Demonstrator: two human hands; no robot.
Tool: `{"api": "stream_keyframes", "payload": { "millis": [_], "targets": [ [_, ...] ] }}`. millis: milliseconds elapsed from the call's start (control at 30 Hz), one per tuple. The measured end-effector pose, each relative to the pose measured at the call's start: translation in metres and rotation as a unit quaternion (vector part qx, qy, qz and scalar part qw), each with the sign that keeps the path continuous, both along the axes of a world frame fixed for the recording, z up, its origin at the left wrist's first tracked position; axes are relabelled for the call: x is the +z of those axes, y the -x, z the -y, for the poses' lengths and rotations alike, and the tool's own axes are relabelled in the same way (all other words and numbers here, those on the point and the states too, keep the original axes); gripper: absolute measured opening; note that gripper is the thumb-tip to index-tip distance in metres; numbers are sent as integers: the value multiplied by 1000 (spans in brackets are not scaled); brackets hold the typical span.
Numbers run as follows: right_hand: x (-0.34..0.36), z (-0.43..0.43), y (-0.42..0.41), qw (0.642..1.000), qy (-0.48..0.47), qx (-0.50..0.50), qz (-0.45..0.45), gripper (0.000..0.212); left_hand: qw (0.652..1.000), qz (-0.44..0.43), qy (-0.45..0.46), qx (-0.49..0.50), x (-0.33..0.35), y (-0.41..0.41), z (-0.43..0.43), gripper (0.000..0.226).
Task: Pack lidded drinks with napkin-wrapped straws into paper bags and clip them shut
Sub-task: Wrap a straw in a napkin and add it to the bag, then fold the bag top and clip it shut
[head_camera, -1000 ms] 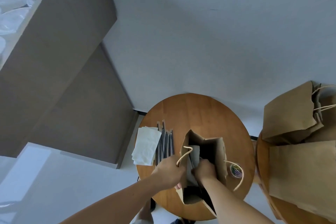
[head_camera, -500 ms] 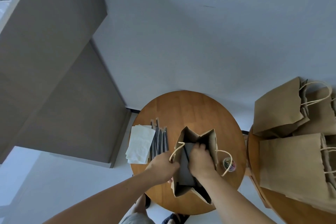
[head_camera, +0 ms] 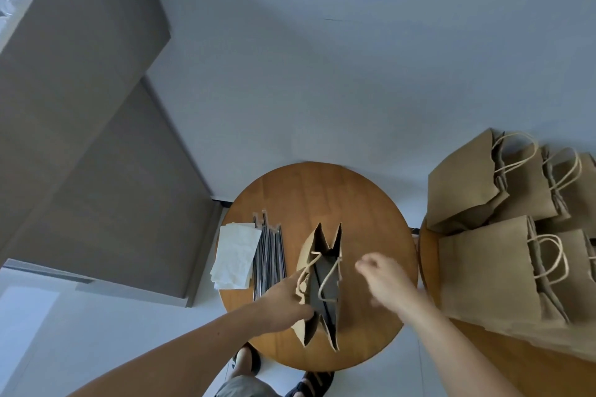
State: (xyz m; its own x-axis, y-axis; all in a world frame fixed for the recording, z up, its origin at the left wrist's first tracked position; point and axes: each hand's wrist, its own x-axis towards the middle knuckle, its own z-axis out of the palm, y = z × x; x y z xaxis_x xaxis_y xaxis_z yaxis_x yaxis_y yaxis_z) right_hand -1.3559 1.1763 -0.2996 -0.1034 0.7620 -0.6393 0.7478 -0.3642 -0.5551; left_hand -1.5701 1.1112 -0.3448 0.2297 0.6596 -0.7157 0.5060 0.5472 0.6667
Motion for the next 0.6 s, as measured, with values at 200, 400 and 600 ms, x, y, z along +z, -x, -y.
{"api": "stream_keyframes", "payload": {
  "millis": [200, 400, 600],
  "targets": [
    [-23, 39, 21, 989, 53, 9, -137, 23, 997, 28, -52, -54, 8, -33, 11, 51],
    [-23, 45, 12, 985, 11, 62, -161, 42, 966, -211, -153, 4, 6, -58, 4, 21],
    [-28, 20, -13, 955, -266, 123, -47, 50, 960, -235, -147, -46, 6, -38, -20, 36]
  ]
}}
